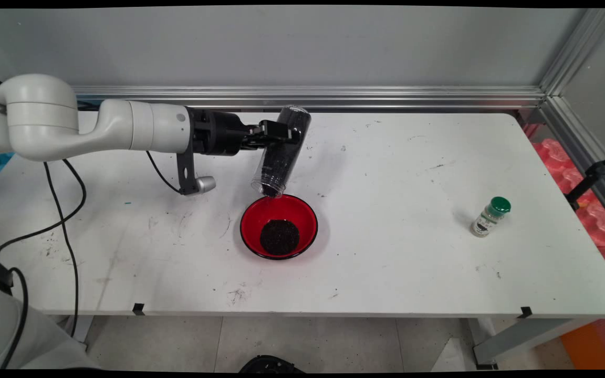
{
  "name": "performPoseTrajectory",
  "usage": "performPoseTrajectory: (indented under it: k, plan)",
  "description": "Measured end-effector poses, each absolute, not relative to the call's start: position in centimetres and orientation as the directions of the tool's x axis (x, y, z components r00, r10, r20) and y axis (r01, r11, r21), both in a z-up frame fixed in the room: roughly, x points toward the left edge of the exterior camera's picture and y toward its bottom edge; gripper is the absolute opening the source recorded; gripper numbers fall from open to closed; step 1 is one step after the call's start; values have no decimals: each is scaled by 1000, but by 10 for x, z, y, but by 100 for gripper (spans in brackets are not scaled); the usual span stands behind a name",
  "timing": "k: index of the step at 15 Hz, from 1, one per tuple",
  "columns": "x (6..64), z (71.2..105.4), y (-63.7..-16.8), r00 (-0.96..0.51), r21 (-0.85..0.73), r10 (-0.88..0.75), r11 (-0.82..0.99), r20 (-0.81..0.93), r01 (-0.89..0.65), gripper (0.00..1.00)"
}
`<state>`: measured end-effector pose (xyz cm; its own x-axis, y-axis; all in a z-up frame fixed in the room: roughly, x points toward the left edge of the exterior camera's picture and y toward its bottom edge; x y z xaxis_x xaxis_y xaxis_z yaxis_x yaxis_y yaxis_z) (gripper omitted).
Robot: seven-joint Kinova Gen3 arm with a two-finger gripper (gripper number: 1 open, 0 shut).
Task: Pour the black seasoning powder in the red bowl
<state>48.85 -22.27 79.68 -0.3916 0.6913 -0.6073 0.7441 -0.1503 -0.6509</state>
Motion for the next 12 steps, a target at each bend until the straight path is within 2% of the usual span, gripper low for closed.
performPoseTrajectory:
  k: [12]
  plan:
    - [487, 797, -221, -382, -638, 666, -185, -641, 747, 0]
